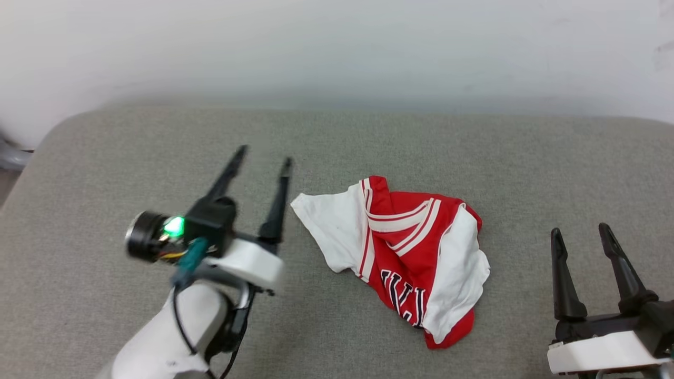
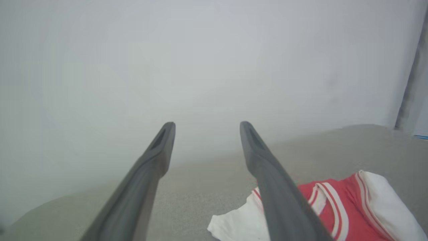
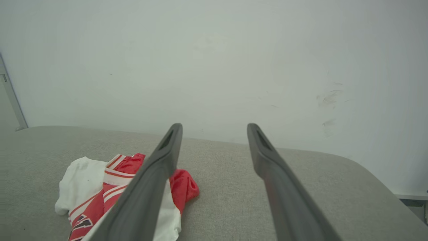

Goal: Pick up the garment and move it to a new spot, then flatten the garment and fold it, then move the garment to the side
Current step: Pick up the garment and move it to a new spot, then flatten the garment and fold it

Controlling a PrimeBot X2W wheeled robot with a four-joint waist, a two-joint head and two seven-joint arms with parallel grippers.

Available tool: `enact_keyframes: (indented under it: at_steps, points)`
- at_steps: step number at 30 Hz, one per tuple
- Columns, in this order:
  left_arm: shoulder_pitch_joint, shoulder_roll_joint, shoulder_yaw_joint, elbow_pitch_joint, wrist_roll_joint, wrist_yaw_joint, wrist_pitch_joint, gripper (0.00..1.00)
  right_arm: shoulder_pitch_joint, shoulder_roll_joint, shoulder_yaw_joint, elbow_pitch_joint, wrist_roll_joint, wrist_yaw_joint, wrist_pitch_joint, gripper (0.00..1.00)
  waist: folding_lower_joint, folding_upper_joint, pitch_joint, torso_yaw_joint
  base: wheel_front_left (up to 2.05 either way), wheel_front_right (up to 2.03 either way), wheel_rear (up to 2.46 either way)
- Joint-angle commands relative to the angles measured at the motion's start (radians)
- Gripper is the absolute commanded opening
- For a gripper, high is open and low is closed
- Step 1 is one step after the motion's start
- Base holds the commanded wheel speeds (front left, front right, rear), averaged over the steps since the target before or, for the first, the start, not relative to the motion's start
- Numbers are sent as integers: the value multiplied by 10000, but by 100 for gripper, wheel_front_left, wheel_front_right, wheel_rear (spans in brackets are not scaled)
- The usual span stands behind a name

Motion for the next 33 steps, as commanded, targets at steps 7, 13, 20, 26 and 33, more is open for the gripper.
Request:
enact_keyframes:
  at_steps: [7,13,20,26,33]
  points:
    - [2710,-307,2826,-1128,1374,610,-24,100,337,15,-21,92,175,-7,-21,100,1,-1,-466,165,0,0,0]
    - [4487,-880,4440,-1512,2353,263,-24,100,478,15,-16,159,276,-7,-21,100,1,-1,-641,185,0,0,0]
    - [5768,-1723,5348,-1610,3224,-760,-25,100,688,17,-66,357,446,-7,-21,100,1,-1,-808,222,0,0,0]
    - [6226,-2358,5895,-1514,3710,-1676,-25,100,874,17,-106,502,620,-7,-21,100,1,-1,-909,269,0,0,0]
    - [6436,-2796,6462,-1330,4198,-2325,-26,100,1003,17,-151,579,784,-7,-20,100,1,-1,-957,303,0,0,0]
